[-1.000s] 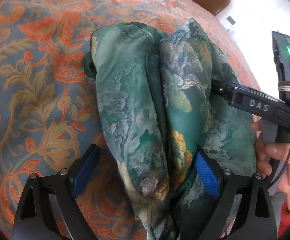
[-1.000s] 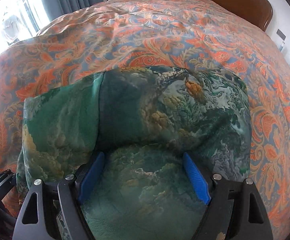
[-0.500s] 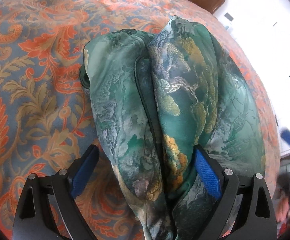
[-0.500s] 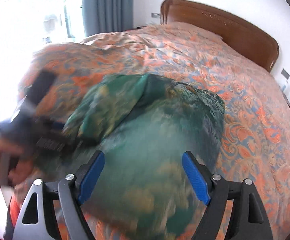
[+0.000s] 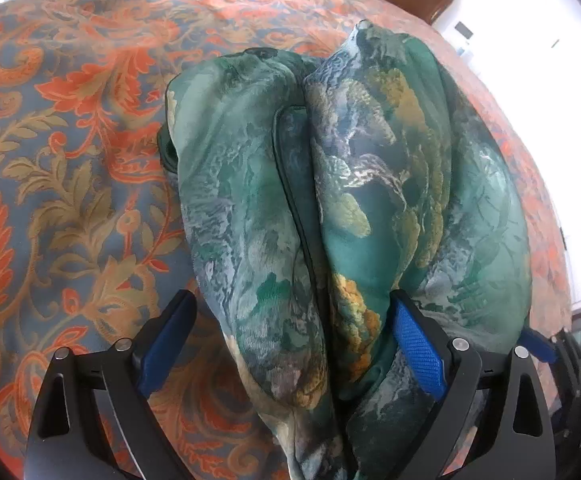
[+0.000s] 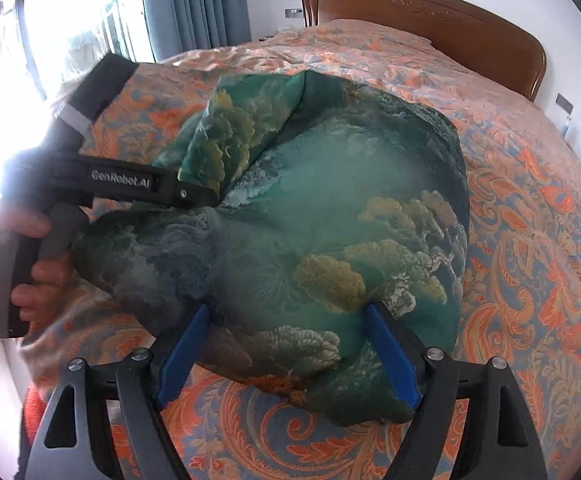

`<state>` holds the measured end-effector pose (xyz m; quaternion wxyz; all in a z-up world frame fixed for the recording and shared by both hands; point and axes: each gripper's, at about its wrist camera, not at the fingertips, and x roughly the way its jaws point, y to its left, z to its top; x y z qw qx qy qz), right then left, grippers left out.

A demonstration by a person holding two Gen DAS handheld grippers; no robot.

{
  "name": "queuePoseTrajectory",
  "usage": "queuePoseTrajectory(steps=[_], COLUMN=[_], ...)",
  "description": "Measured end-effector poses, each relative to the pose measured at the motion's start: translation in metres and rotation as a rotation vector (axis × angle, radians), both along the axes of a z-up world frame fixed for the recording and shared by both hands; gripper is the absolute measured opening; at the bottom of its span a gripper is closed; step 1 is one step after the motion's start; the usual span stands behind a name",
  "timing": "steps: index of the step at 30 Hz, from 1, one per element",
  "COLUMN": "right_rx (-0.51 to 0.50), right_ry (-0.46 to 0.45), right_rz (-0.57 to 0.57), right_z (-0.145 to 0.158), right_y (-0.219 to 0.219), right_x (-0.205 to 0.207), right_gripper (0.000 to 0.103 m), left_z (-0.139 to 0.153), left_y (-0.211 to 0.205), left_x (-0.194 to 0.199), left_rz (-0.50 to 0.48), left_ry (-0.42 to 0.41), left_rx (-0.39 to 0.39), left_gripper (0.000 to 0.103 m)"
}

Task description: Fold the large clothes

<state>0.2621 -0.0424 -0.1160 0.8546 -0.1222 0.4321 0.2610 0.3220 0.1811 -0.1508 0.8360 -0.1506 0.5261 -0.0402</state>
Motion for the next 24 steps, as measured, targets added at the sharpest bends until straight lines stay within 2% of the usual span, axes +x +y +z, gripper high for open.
queuePoseTrajectory(steps=[2,5,12,18,24], right_rx=[-0.013,-0.020,0.082,0.139,0.110], right_ry=[0.010,-0.005,-0.046,-0.110,-0.159], right_rz=[0.000,0.005,-0.030,-0.077,-0.093], right_z=[-0.006,-0.007,0.026,0.049,0.054], right_y=[0.002,0.002,-0.023,-0.055,-0.068], right_x=[0.003,0.001,-0.018,-0.033,-0.048], right_gripper=[0.083,0.083,0.083,0.083,0.083], left_z=[0.002,0.015,0.055,0.074,0.090], left_y=[-0.004,-0.012,-0.030,-0.044,-0.053], left_x=[0.000,-0.005,-0.026,-0.038,-0.052], left_rz=[0.002,-0.004,0.003,-0.010,-0.022], left_ry=[-0.003,-0.042,-0.177,-0.240,-0.295], left_rx=[0.014,0.079,0.245,0.337,0.389], left_gripper=[0.097,0.096,0.096,0.096,0.096])
